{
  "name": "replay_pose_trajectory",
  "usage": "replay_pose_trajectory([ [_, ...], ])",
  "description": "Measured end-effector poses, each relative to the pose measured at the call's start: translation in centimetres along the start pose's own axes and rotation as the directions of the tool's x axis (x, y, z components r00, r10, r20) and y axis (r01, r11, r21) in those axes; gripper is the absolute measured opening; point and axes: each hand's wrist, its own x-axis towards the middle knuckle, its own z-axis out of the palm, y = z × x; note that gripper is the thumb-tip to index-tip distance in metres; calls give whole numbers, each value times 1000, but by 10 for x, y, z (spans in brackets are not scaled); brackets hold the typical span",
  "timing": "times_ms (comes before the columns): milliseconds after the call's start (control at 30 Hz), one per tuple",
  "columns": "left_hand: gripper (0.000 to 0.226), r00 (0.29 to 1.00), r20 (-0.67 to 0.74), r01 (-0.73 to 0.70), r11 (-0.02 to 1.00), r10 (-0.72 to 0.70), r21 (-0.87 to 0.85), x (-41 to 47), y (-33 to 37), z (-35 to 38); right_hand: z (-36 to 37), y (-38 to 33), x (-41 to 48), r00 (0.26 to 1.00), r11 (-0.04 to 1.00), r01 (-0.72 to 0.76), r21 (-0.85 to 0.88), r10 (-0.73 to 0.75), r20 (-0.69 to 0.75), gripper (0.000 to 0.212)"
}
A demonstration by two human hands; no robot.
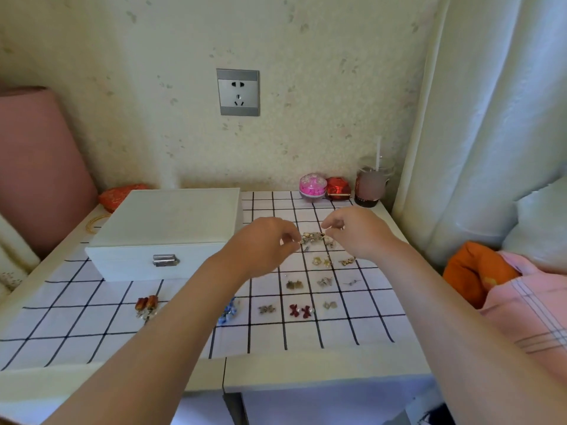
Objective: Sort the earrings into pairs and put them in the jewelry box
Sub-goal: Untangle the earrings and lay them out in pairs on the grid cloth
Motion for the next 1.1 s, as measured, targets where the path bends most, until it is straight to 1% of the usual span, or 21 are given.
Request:
replay_pose_trajectory([
  [100, 21, 999, -19, 45, 999, -45, 12, 26, -6, 17, 8, 6, 14, 1000, 999, -8, -38, 8, 4, 20],
  [267, 27, 998, -21, 65, 997, -65, 36, 57, -6, 38, 25, 9, 33, 999, 996, 22, -92, -17, 50, 25],
  [400, 19, 995, -20, 103, 993, -102, 55, 66, -14, 46, 26, 6, 41, 993, 990, 54, -131, -40, 106, 19],
  [567, 10, 990, -25, 140, 990, -140, 19, 66, -22, 53, 26, 5, 41, 996, 981, 45, -190, -30, 82, 12],
  [700, 15, 986, -32, 163, 986, -164, -37, 65, -24, 49, 26, 6, 39, 998, 987, 24, -157, -16, 54, 9],
  [800, 25, 986, -71, 142, 984, -150, -105, 66, -21, 43, 22, 8, 38, 1000, 997, 7, -73, -8, -16, 8],
  [900, 32, 985, -102, 111, 959, -141, -259, 69, -15, 32, 16, 8, 39, 997, 992, 24, 126, -14, -78, 11],
  [933, 33, 985, -100, 105, 942, -143, -317, 70, -13, 29, 14, 6, 39, 996, 976, 32, 214, -14, -88, 12],
  [1000, 31, 984, -98, 95, 905, -148, -416, 70, -11, 23, 12, 3, 37, 996, 915, 41, 402, -6, -87, 10],
  [1033, 28, 983, -106, 87, 893, -149, -442, 70, -11, 22, 11, 1, 36, 997, 878, 38, 476, 1, -81, 9],
  [1100, 19, 979, -135, 77, 885, -156, -460, 70, -12, 20, 10, -3, 32, 997, 820, 30, 572, 17, -76, 8],
])
